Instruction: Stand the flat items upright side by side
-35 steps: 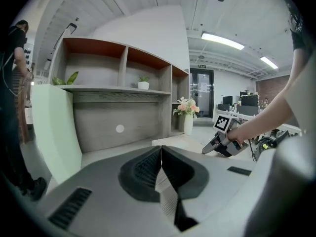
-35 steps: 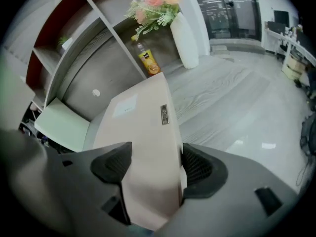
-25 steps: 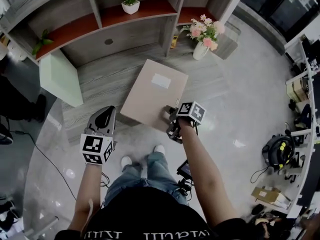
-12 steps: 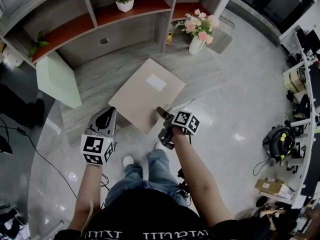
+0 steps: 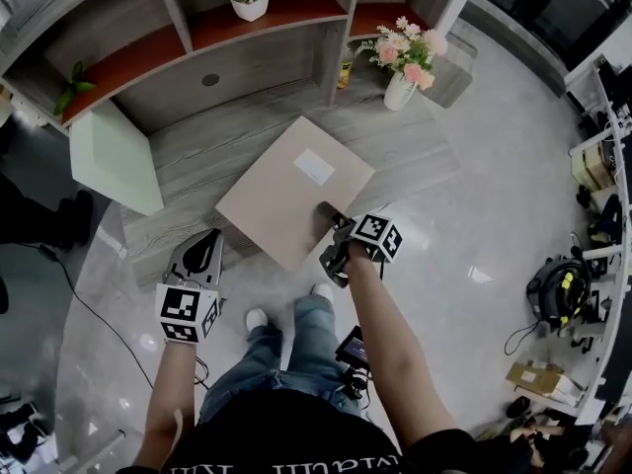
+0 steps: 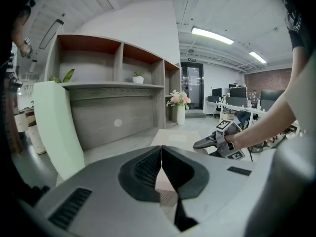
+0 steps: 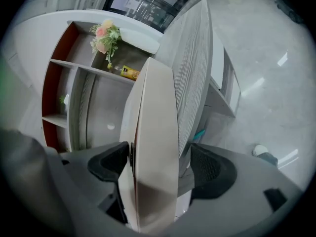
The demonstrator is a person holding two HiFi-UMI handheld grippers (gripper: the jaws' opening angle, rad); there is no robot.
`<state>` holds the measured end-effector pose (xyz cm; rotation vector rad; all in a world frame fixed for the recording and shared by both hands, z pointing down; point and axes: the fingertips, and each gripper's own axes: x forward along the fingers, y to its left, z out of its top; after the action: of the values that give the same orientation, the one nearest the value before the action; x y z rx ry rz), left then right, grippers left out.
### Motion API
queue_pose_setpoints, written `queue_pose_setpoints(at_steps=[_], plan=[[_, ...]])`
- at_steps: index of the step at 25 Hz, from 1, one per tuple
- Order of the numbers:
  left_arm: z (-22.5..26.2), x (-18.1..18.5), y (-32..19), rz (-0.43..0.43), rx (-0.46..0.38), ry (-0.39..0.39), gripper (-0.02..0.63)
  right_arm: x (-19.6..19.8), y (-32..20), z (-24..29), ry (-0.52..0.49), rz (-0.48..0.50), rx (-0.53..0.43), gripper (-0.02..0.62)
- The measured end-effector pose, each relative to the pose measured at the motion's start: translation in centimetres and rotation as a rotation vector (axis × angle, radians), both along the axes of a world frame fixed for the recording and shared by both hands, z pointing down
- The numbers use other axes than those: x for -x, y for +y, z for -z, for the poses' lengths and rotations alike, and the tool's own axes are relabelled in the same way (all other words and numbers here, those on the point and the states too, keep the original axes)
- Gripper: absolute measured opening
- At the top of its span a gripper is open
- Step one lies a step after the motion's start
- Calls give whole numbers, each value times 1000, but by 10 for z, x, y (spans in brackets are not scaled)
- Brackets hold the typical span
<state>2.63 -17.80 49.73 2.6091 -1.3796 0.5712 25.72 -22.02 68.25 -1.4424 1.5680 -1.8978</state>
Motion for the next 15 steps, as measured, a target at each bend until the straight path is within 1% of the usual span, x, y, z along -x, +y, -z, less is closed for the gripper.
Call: queue_pose_setpoints(at_steps=[2, 6, 8, 11, 12, 13, 15], plan=[[-3, 4, 0, 5, 5, -5, 14, 1, 0, 0, -22, -4, -14, 386], [-8, 7, 4, -10, 12, 1, 14, 5, 13, -1, -20, -10, -55, 385], [-11, 6, 8, -25, 20, 5, 14, 10, 28, -2, -63, -11, -78, 385], [-15, 4, 14, -54, 28, 6, 14, 20, 45, -2, -157, -14, -132, 382], [-16, 4, 15, -62, 29, 6, 14, 24, 49, 0, -183, -9, -154, 368], [-17, 4, 17, -68, 30, 7, 14, 28, 53, 1, -204, 1, -173, 339], [-19, 6, 19, -79, 31, 8, 14, 37, 60, 3, -234, 32, -194, 328]])
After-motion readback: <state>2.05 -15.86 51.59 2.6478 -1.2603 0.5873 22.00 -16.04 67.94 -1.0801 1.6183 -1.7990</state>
